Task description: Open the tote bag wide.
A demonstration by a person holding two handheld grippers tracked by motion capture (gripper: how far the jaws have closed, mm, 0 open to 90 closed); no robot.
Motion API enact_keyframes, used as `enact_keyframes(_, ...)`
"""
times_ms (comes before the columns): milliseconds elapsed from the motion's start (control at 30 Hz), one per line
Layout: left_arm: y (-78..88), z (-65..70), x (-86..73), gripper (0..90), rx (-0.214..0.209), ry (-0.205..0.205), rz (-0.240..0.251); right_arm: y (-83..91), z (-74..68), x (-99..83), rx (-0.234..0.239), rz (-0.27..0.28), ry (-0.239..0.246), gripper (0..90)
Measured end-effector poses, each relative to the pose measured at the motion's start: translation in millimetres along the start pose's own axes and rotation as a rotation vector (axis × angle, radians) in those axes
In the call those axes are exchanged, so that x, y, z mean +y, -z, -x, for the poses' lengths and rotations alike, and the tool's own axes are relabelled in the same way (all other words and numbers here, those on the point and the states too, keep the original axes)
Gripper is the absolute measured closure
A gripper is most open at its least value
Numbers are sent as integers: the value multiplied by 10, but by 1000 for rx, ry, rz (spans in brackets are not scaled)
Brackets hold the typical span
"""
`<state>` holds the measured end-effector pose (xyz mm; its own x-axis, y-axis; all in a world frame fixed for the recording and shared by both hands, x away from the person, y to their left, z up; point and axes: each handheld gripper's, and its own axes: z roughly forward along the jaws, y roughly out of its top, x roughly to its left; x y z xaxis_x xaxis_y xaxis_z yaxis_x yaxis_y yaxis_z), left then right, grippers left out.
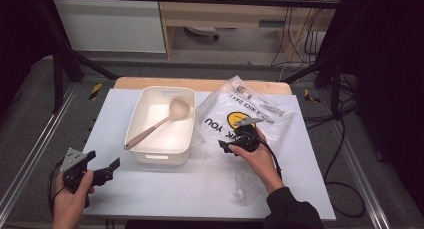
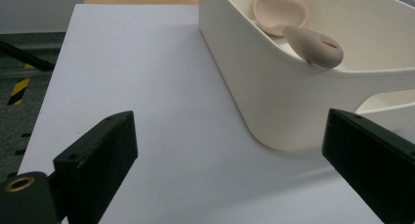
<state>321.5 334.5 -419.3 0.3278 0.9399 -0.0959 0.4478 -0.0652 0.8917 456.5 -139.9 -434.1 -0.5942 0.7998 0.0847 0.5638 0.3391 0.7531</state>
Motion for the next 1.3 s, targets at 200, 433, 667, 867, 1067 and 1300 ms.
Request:
enact_keyframes(200, 2, -5, 0, 59, 2, 1, 0, -105, -78, -35, 4, -38, 25, 78)
enact_keyframes(433, -1, -1, 0, 59, -2, 0, 0, -198, -152, -59, 2, -62, 54, 74)
enact_keyframes(667, 0, -1, -1, 59, -1, 0, 0, -270, -194, -88, 4, -90, 77, 66)
enact_keyframes(867, 0, 0, -1, 59, -2, 0, -1, -276, -201, -103, -16, -89, 95, 100)
enact_keyframes(1067, -3, 1, -1, 59, -3, -4, -4, -255, -161, -106, -34, -66, 86, 221)
enact_keyframes(1300, -6, 5, -4, 59, -6, -3, -8, -210, -53, -103, -61, -40, 57, 505)
